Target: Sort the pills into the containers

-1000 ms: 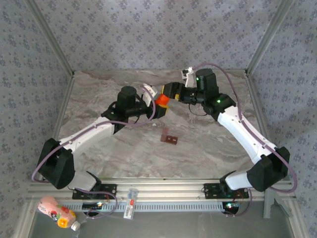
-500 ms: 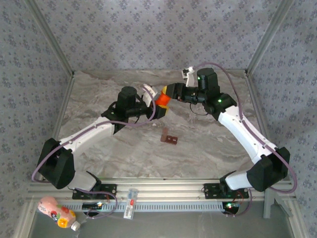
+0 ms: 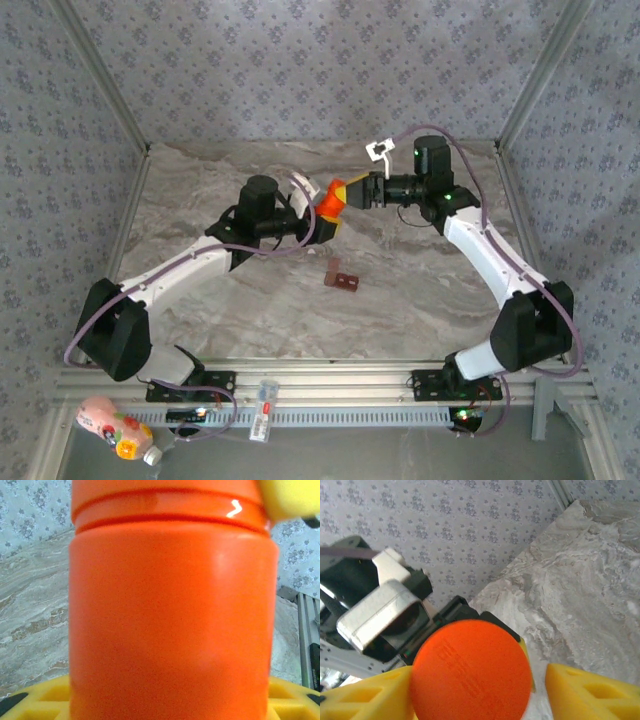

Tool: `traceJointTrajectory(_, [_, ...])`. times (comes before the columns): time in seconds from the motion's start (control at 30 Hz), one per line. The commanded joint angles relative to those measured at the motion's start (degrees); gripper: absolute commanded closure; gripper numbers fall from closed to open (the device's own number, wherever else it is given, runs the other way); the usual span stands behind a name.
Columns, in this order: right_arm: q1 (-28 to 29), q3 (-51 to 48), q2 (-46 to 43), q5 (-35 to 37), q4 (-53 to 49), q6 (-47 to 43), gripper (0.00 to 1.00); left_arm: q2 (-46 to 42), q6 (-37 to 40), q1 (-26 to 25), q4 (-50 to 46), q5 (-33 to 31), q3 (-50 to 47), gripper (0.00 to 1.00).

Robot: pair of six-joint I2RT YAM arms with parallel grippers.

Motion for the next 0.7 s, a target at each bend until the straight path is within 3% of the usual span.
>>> traceJointTrajectory(0.0, [-0.6, -1.3, -1.9, -2.6, 4.6, 1.9, 0.23, -2.7, 0.0, 0.3, 2.4, 0.7, 1.3, 1.00])
traceJointTrajectory(0.1, [-0.8, -1.7, -5.8, 2.6, 2.6, 6.1, 0.15, -2.8, 0.4, 0.3, 2.2, -0.3, 1.3, 1.00])
traceJointTrajectory(0.37, [0.7, -0.6, -11.0, 27.7, -8.8, 24.5, 0.18, -2.8, 1.3, 0.2, 1.5, -1.4, 1.5, 1.00])
traceJointTrajectory(0.53, [6.0, 2.6, -10.7, 35.9, -12.3, 23.8, 0.17, -2.7, 1.1, 0.2, 1.5, -1.2, 1.4, 1.00])
traceJointTrajectory(0.67, [8.7, 5.0, -9.4, 37.1, -13.2, 22.5, 0.16, -2.7, 1.1, 0.2, 1.5, -1.1, 1.3, 1.00])
